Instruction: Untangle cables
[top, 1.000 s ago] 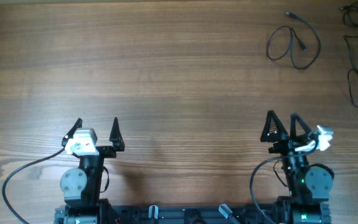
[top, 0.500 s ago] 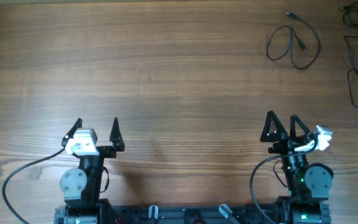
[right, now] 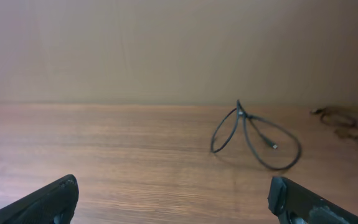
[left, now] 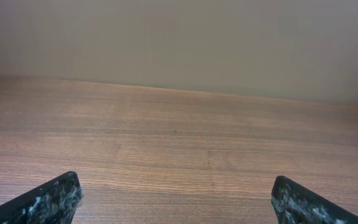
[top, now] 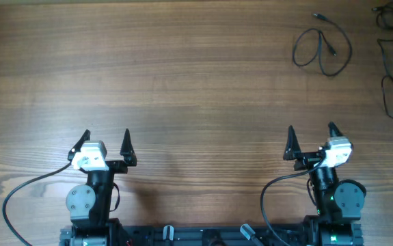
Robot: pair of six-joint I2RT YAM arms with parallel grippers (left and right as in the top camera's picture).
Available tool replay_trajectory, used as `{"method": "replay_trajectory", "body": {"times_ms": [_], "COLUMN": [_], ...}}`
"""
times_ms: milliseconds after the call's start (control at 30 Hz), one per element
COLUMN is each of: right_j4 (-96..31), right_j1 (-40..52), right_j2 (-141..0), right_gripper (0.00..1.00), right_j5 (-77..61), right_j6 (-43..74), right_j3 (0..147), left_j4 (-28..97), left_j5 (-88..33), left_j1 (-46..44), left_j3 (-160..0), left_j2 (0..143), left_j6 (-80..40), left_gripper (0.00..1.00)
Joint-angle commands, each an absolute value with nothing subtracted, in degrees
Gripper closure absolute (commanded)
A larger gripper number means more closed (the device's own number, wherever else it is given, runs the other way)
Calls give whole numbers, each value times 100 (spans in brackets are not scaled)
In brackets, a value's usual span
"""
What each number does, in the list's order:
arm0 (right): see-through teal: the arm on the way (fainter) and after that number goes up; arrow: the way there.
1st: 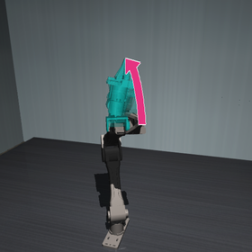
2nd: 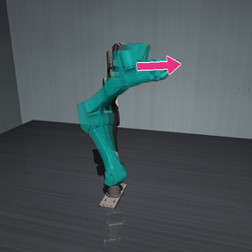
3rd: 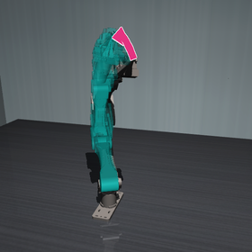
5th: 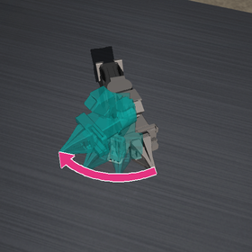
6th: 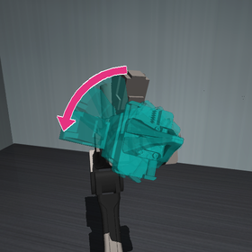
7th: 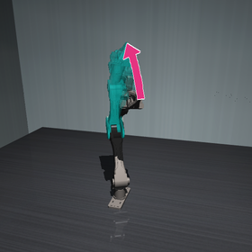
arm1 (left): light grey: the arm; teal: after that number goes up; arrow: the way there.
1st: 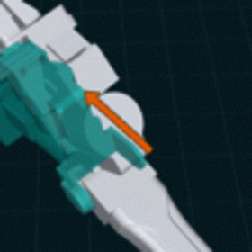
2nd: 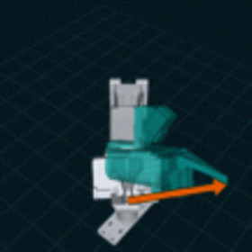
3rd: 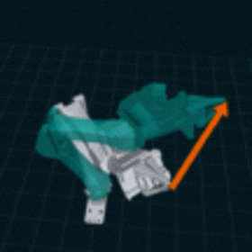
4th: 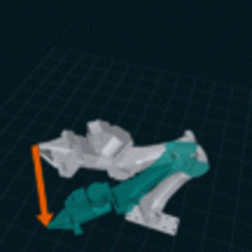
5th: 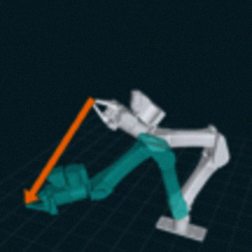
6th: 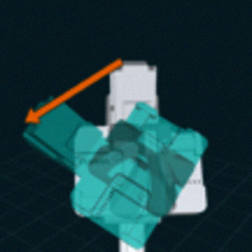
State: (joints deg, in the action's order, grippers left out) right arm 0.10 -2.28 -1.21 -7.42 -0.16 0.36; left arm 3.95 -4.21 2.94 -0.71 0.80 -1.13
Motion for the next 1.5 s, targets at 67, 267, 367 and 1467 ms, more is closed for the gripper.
{"method": "replay_trajectory", "body": {"times_ms": [67, 267, 367, 1467], "right_j4": [27, 32, 32, 32], "right_j1": [-222, -220, -220, -222], "right_j2": [-16, -16, -19, -21], "right_gripper": [0, 0, 0, 0], "right_j5": [-626, -626, -626, -626], "right_j6": [-451, -451, -451, -449], "right_j3": [32, 32, 32, 32], "left_j4": [403, 403, 403, 401], "left_j5": [-486, -486, -486, -486], "left_j1": [272, 272, 272, 89], "left_j3": [-34, -34, -34, -34], "left_j2": [38, 38, 38, 45], "left_j6": [-25, -25, -25, -23], "left_gripper": [0, 0, 0, 0]}}
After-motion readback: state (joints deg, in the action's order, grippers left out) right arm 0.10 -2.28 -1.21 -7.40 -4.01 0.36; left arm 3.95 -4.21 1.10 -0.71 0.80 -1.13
